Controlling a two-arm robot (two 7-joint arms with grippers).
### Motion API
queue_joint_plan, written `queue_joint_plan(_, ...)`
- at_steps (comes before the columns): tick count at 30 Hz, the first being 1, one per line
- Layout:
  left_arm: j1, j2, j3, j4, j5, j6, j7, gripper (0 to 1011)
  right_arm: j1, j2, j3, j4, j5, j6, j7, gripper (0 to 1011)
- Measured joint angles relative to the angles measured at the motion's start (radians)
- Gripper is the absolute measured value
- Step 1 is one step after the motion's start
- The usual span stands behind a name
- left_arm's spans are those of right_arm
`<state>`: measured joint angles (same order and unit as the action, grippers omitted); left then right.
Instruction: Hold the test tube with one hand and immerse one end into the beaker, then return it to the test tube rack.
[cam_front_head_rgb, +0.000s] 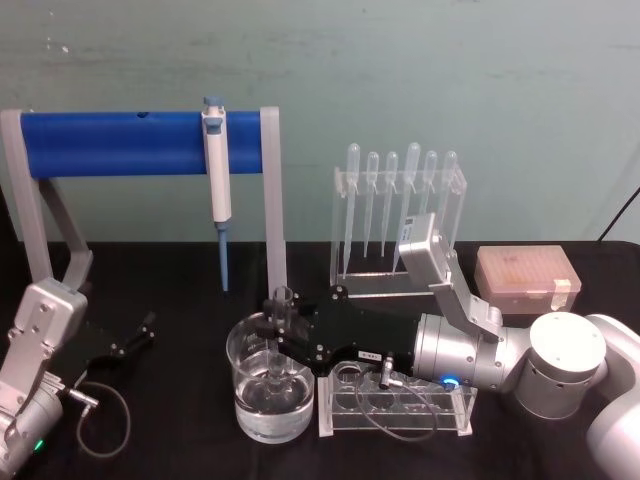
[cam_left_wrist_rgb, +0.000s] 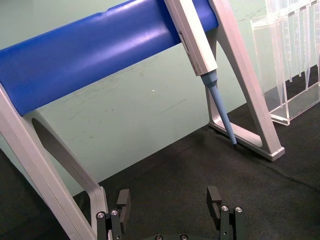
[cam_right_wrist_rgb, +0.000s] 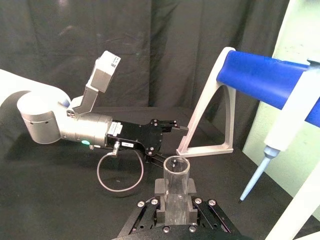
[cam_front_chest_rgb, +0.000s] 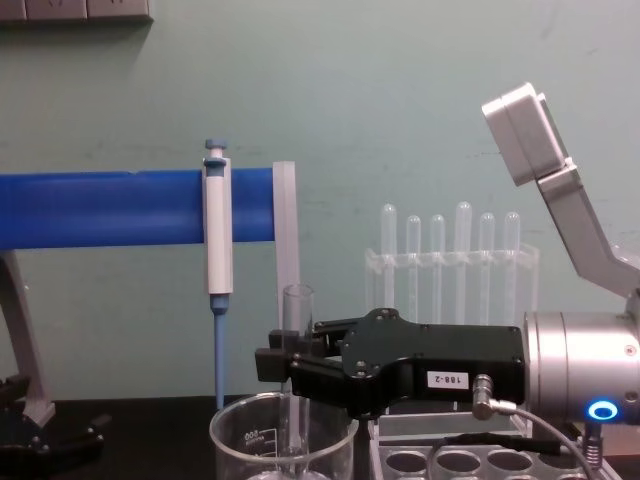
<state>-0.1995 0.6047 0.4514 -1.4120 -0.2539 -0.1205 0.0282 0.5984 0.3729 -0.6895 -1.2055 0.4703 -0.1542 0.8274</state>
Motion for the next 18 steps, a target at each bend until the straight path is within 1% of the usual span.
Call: queue_joint_plan(18,0.0,0.0,0.0,0.0,0.0,0.0,0.0,1000,0.0,0.0,0.0,0.0,0.001,0.001,-0.001,226)
